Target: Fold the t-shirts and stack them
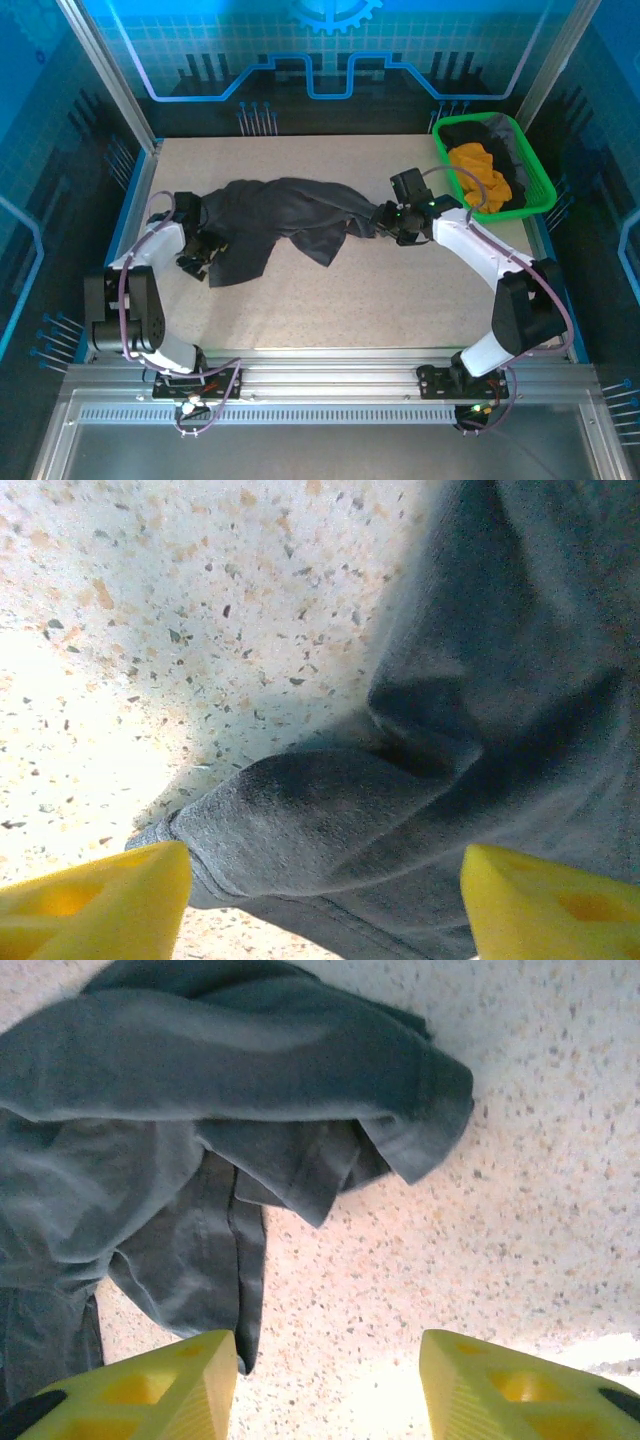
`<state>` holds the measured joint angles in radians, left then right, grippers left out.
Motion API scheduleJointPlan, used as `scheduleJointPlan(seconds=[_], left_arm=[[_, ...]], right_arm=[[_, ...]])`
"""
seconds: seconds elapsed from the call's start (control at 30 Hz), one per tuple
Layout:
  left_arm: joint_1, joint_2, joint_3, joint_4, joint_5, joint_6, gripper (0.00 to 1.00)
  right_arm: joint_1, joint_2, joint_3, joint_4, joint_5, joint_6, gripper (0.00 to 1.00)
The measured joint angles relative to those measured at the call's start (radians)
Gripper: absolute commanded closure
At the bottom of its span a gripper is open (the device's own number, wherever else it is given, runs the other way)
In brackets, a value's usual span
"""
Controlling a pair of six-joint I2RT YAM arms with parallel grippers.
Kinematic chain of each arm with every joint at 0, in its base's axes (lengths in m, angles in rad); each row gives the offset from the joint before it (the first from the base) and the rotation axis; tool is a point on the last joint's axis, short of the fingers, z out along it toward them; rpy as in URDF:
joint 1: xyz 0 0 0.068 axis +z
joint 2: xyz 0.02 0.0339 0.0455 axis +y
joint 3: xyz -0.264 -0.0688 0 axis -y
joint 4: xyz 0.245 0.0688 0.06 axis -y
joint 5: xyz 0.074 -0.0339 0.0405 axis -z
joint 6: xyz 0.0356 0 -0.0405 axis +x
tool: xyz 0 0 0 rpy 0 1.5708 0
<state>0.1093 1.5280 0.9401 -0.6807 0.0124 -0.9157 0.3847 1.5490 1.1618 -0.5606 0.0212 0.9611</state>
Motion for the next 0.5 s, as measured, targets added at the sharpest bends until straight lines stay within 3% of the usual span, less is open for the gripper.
scheduleJointPlan(seconds=[0.27, 0.5], left_arm=[[-0.008, 0.022, -0.097, 0.048, 0.065, -0.023, 0.44], [-0.124, 0.043, -0.113, 0.077, 0.077, -0.068, 0.48]], right_arm=[[0.002, 0.025, -0.003, 0.0, -0.035, 0.013, 0.53], [0.003, 0.08, 0.005, -0.009, -0.05, 0.015, 0.54]])
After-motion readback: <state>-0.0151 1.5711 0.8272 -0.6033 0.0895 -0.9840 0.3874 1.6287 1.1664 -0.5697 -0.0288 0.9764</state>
